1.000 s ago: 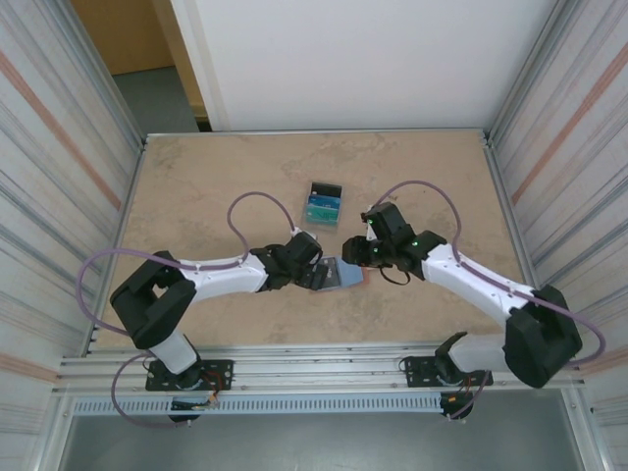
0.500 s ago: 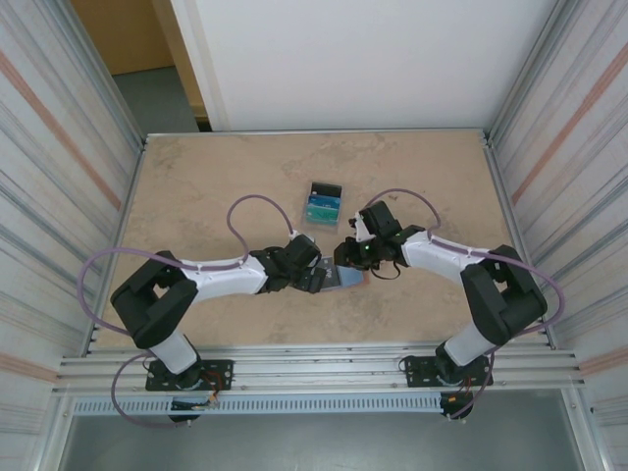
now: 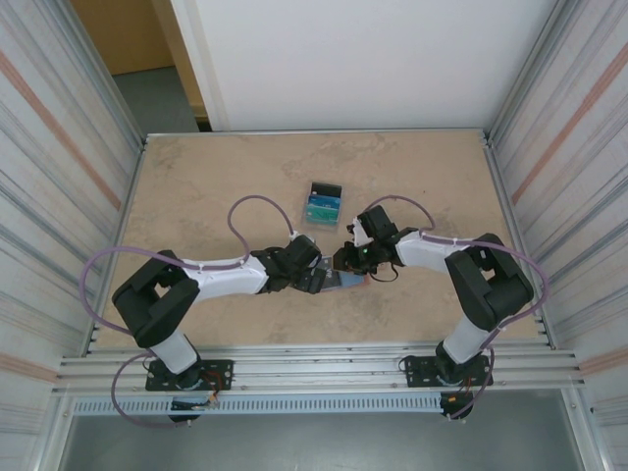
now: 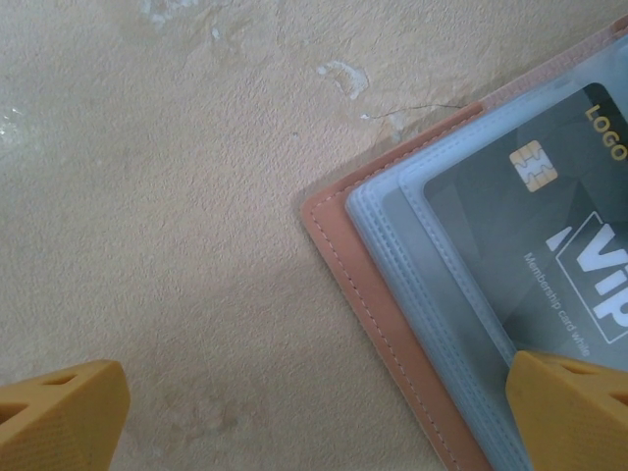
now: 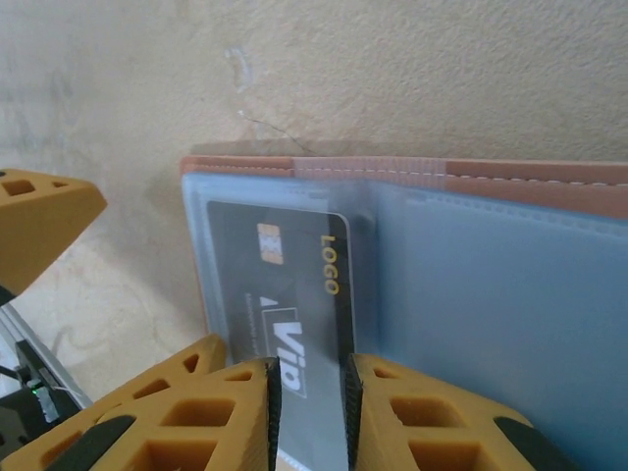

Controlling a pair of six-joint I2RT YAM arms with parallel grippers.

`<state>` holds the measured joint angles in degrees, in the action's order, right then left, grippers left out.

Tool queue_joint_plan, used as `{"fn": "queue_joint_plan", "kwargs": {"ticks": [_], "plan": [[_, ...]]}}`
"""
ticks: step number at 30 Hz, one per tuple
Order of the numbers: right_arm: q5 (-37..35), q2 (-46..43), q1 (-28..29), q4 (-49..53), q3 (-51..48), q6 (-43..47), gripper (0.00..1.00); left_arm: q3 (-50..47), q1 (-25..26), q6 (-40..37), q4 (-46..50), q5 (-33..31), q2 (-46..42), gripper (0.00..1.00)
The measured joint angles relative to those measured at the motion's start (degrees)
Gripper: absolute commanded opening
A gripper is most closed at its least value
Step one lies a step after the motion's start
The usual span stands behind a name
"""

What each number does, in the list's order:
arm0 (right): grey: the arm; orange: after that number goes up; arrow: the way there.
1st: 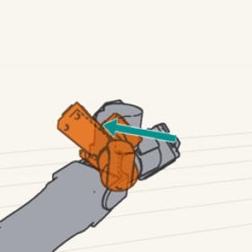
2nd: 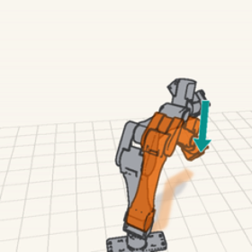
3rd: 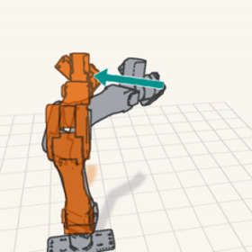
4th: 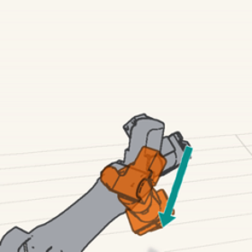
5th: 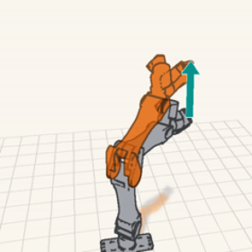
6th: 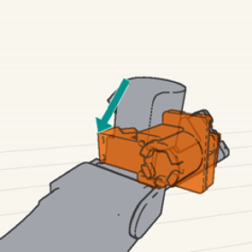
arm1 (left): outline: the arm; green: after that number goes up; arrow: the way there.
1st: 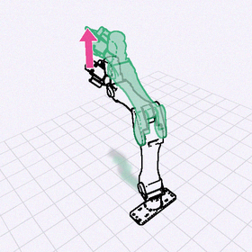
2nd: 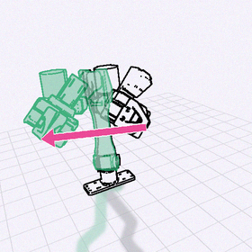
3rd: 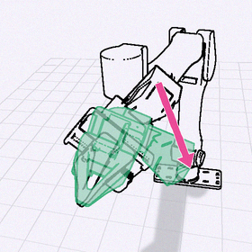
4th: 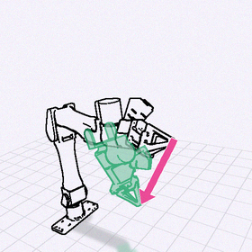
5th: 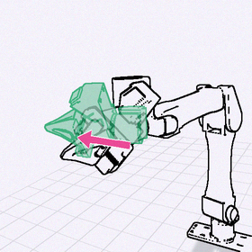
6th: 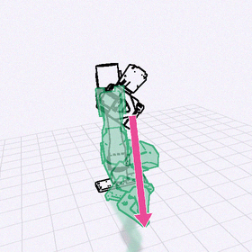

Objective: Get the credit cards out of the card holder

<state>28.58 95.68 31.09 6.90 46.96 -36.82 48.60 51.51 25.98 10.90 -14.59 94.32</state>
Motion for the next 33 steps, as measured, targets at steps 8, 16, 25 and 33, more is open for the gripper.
{"fn": "queue_joint_plan", "kwargs": {"ticks": [8,16,25,33], "plan": [[0.0,0.35,-0.48,-0.94,-0.72,0.0,0.23,0.02,0.0,0.0,0.07,0.0,0.0,0.99],[1.44,1.01,-1.25,-3.52,-2.29,-0.17,0.21,0.52,0.0,0.0,0.85,0.0,0.31,0.99],[3.67,1.42,-1.88,-6.47,-3.39,-0.66,0.13,1.03,0.0,0.0,1.33,0.0,0.66,0.99],[4.94,1.42,-2.82,-8.68,-4.57,-1.6,0.0,1.53,0.0,0.0,1.97,0.0,0.9,0.99]]}}
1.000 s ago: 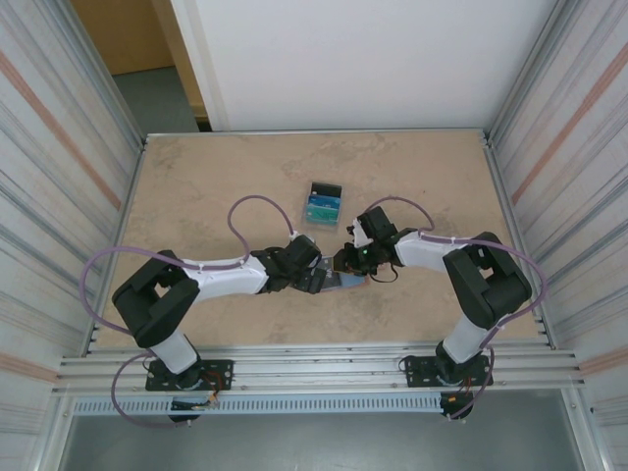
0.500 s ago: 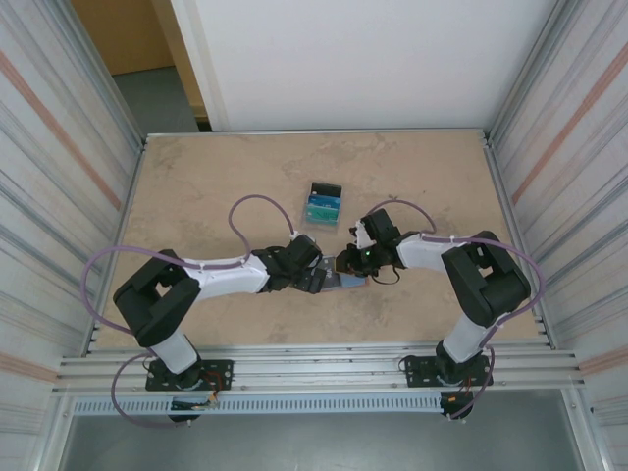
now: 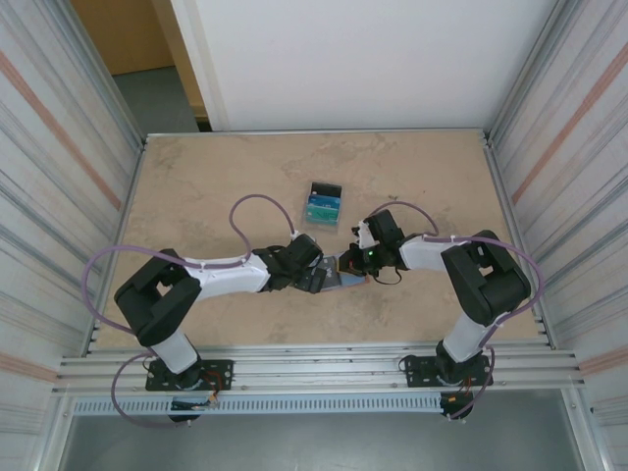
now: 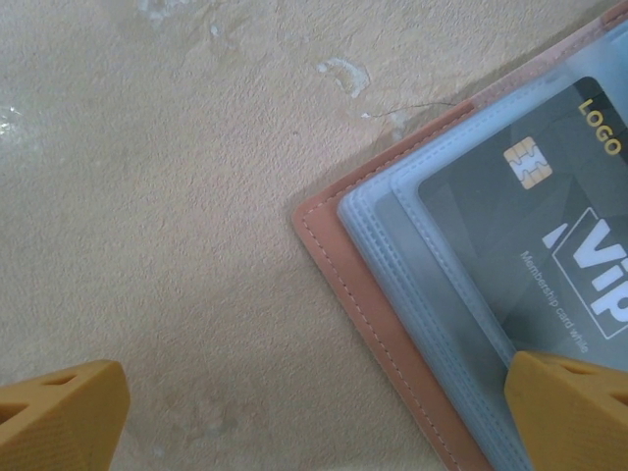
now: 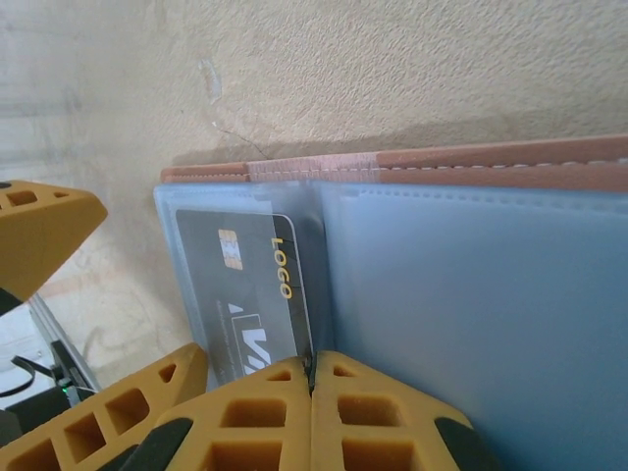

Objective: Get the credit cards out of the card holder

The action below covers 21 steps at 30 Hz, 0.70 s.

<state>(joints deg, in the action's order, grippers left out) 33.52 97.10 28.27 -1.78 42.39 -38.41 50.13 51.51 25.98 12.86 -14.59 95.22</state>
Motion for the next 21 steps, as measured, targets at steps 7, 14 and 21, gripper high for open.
{"fn": "queue_joint_plan", "kwargs": {"ticks": [7,14,21], "plan": [[1.62,0.0,-0.94,-2.29,-1.2,-0.22,0.0,0.5,0.0,-0.02,0.63,0.0,0.26,0.99],[2.82,0.0,-2.05,-3.82,-2.14,-0.5,0.0,0.57,0.0,-0.02,0.83,-0.02,0.26,0.99],[2.78,-0.42,-3.26,-4.04,-2.64,-0.52,0.0,0.66,0.0,-0.02,0.98,-0.04,0.26,0.99]]}}
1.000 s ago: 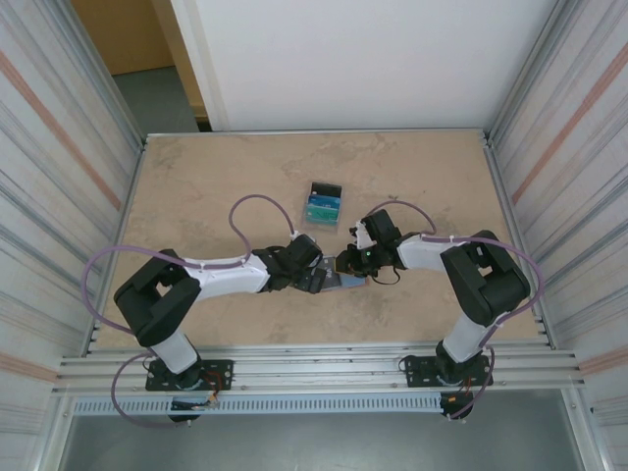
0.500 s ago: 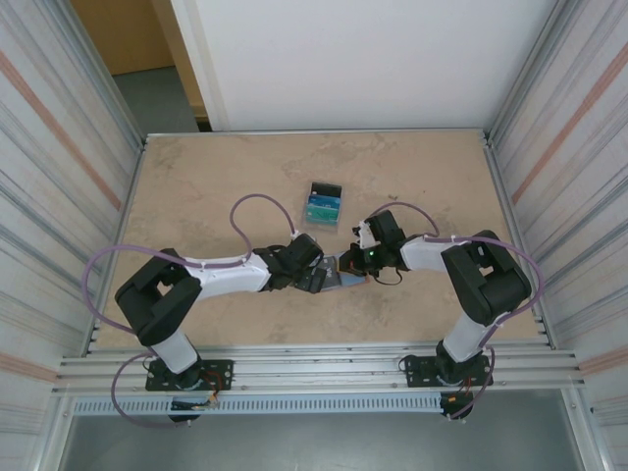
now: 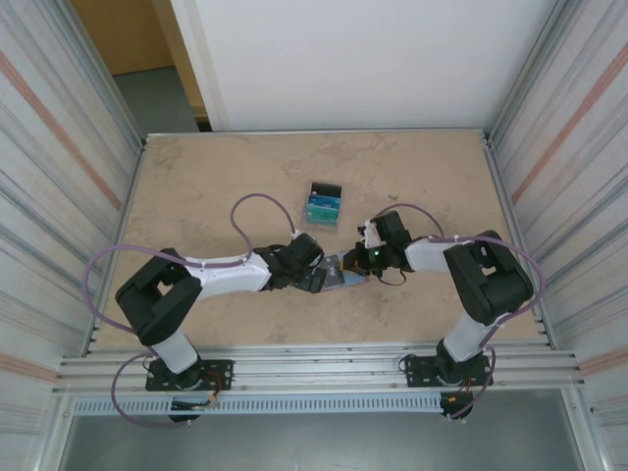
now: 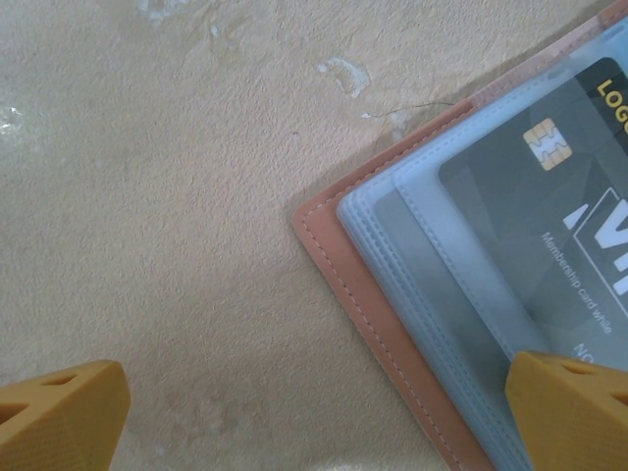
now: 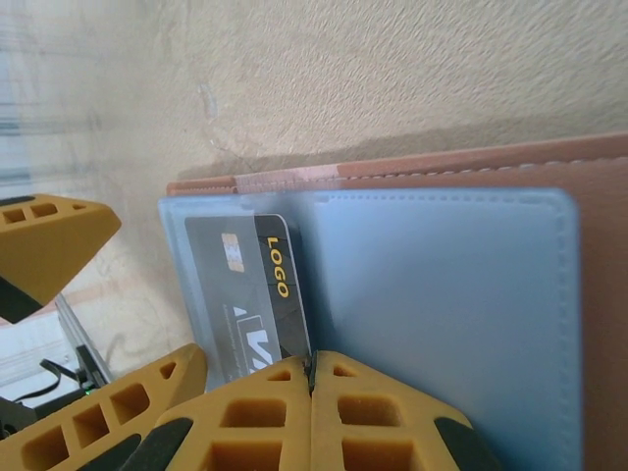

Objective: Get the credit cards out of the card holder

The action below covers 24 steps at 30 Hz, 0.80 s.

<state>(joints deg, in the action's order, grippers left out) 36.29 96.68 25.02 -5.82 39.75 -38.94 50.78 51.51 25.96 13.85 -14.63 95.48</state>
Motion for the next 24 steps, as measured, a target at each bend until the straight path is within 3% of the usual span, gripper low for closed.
{"fn": "queue_joint_plan", "kwargs": {"ticks": [24], "plan": [[-0.48,-2.23,-1.53,1.9,-1.25,0.02,0.0,6.78,-0.13,-2.45,0.7,0.57,2.29,0.99]]}}
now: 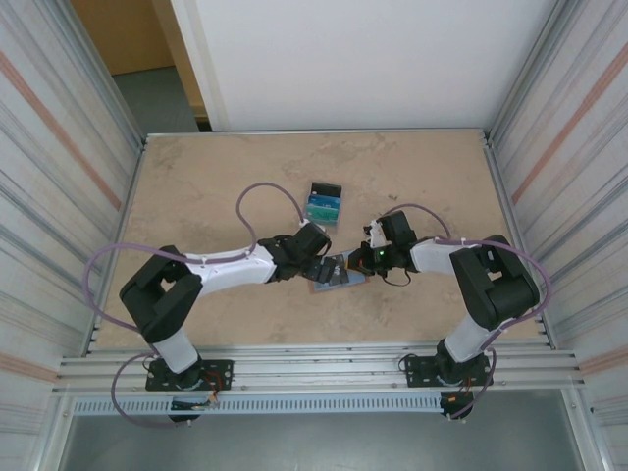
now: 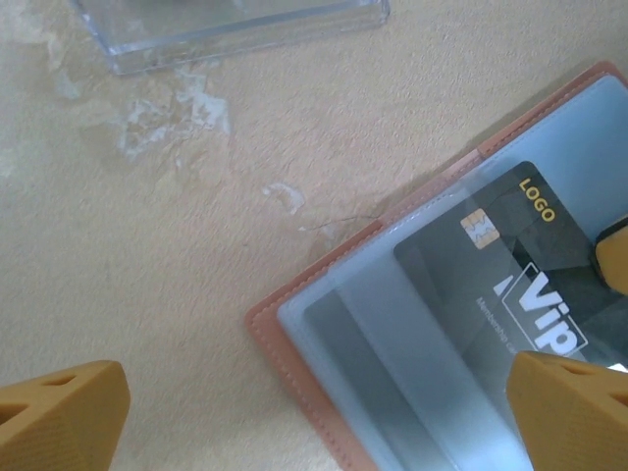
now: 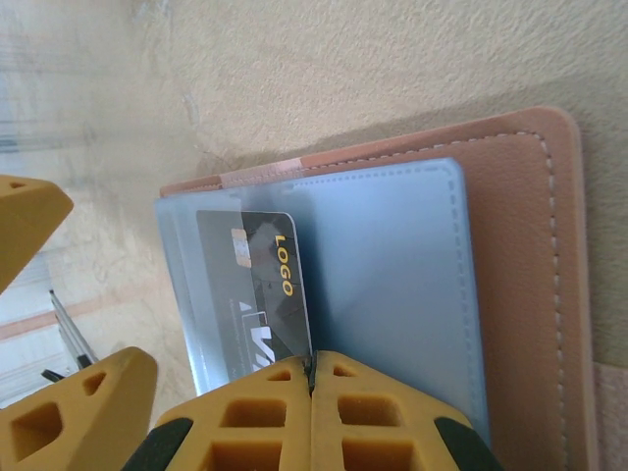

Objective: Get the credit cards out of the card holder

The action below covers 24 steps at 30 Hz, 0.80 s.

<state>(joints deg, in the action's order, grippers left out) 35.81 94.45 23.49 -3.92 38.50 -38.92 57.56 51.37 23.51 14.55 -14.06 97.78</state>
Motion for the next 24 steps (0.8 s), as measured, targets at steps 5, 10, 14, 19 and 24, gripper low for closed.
{"fn": "queue_joint_plan", "kwargs": {"ticks": [5,10,14,19,24], "plan": [[0.04,0.0,-0.44,-0.46,-1.29,0.0,0.11,0.59,-0.04,-0.96,0.28,0.79,4.0,0.99],[0.79,0.0,-1.09,-1.75,-1.66,-0.22,0.24,1.95,-0.04,-1.86,1.03,0.52,4.57,0.99],[1.84,0.0,-1.11,-3.63,-1.99,-0.9,0.29,2.01,-0.26,-1.9,1.42,0.55,4.59,0.99],[3.43,0.74,-1.4,-6.88,-2.78,-1.33,0.27,2.03,-0.31,-1.88,1.77,0.55,4.59,0.99],[5.51,2.14,-1.66,-10.58,-3.28,-2.64,0.24,2.03,-0.31,-1.88,1.77,0.57,4.59,0.99]]}}
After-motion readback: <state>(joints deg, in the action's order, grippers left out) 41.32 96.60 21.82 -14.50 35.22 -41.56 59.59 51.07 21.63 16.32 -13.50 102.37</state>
